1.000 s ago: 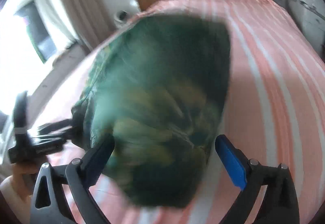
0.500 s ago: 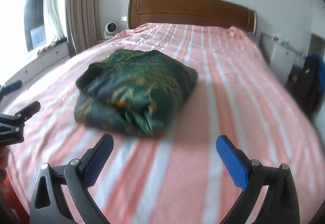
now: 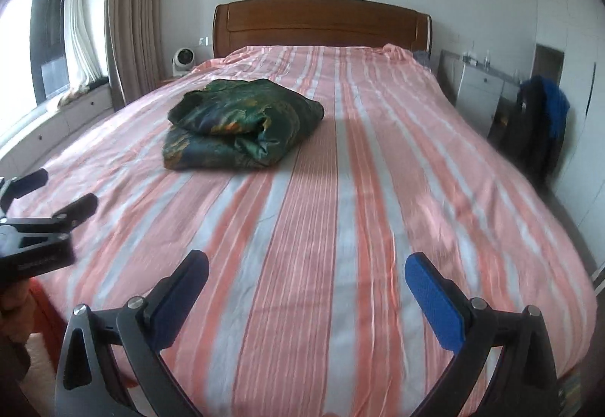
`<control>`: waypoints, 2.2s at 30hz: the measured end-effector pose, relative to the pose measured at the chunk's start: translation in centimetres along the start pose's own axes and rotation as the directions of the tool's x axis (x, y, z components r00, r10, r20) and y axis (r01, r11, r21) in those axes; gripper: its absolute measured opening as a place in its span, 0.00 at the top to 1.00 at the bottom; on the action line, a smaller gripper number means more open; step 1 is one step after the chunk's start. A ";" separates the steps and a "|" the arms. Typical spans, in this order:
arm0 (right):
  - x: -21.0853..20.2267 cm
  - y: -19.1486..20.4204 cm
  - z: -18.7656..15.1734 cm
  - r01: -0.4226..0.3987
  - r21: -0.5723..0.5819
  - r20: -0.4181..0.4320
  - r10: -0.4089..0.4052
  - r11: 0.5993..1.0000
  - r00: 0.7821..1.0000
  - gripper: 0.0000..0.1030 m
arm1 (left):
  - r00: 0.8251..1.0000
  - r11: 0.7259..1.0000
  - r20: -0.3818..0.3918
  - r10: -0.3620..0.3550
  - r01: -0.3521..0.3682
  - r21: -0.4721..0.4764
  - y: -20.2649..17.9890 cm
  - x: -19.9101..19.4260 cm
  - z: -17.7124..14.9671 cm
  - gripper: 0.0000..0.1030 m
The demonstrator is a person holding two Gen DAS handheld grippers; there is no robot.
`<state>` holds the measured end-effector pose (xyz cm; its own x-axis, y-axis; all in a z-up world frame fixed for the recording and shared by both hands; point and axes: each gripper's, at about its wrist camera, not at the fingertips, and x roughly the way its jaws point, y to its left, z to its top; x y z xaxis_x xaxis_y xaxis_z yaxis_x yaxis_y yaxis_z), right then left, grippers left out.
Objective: Fold large clothes
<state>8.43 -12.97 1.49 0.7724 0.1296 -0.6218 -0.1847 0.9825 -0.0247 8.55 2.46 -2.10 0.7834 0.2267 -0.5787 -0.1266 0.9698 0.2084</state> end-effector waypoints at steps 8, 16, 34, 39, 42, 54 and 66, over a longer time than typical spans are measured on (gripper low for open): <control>-4.1 -0.4 1.5 -0.041 0.092 0.127 0.029 0.995 0.991 0.01 | 0.999 0.998 0.036 -0.037 0.039 -0.058 1.4 -2.8 0.8 0.00; -4.2 0.5 1.6 -0.100 0.097 0.104 0.090 0.990 0.990 0.01 | 0.999 0.993 0.033 -0.019 0.023 -0.114 2.3 -3.5 1.2 0.00; -3.4 -0.3 2.8 -0.101 0.162 -0.037 0.108 0.982 0.993 0.01 | 0.997 0.996 -0.058 -0.048 0.043 -0.079 1.6 -3.1 1.5 0.00; -2.7 -0.3 2.8 -0.013 0.138 -0.086 0.025 0.990 0.996 0.01 | 0.998 0.998 -0.053 -0.026 0.023 -0.054 1.5 -3.1 1.4 0.00; -2.7 0.3 2.9 0.038 0.092 -0.092 -0.029 0.995 0.995 0.01 | 0.998 0.998 -0.063 -0.022 0.019 -0.053 1.6 -3.0 1.4 0.00; -4.3 2.1 4.1 0.105 -0.007 -0.035 -0.105 0.994 0.994 0.01 | 0.995 0.997 -0.085 -0.047 0.041 -0.065 1.4 -3.2 2.4 0.00; -5.3 3.6 5.0 0.149 -0.082 0.029 -0.147 0.985 0.989 0.01 | 0.997 0.997 -0.064 -0.041 0.037 -0.062 0.8 -3.5 3.4 0.00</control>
<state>6.68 -9.45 8.65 0.8087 -0.0124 -0.5881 -0.1165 0.9766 -0.1808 7.73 2.14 2.77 0.7475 0.1918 -0.6360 -0.1351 0.9813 0.1372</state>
